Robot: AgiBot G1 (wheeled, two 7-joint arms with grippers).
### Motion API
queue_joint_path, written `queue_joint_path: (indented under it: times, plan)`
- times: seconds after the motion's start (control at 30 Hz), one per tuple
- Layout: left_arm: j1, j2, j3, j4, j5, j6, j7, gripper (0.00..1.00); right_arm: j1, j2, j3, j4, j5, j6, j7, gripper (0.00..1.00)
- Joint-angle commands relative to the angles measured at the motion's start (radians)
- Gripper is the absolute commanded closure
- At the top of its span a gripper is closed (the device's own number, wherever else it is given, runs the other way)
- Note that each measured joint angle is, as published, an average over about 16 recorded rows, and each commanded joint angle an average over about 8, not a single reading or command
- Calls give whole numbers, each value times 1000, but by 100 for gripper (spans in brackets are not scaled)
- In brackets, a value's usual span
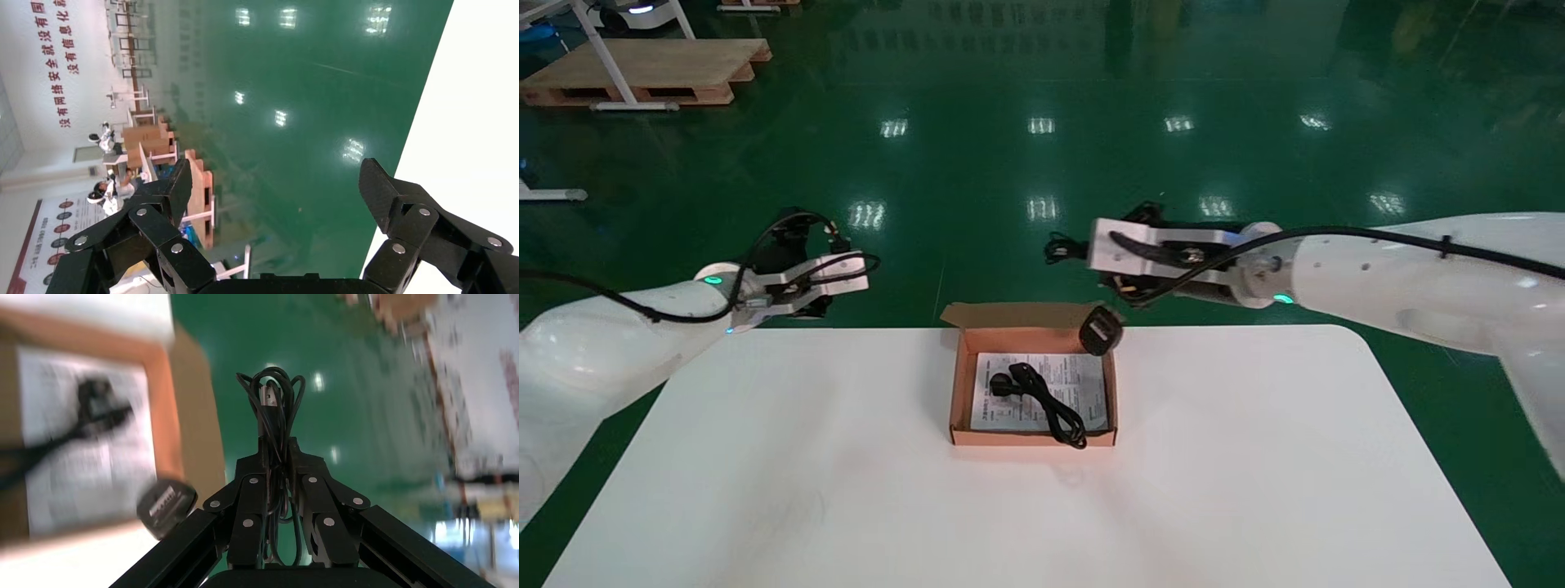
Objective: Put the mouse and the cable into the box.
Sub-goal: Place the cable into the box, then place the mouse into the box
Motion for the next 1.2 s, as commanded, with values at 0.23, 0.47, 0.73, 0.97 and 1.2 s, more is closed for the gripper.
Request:
queue_joint_path:
  times: [0.23, 0.47, 0.73, 0.97, 1.2]
  plan:
    - [-4, 4, 5, 6, 6, 0, -10, 0, 25, -115, -21, -83, 84, -22, -168, 100]
    - [-4, 3, 8, 4, 10, 0, -17, 0, -10, -123, -133, -49, 155, -50, -225, 100]
    - [-3, 2, 12, 1, 13, 0, -24, 0, -51, -124, -277, -38, 169, 85, -193, 100]
    - [-3, 1, 14, 0, 16, -1, -30, 0, -88, -126, -379, -69, 144, 287, -116, 60]
    - [-3, 1, 15, 0, 16, -1, -31, 0, -105, -127, -409, -79, 149, 347, -91, 0]
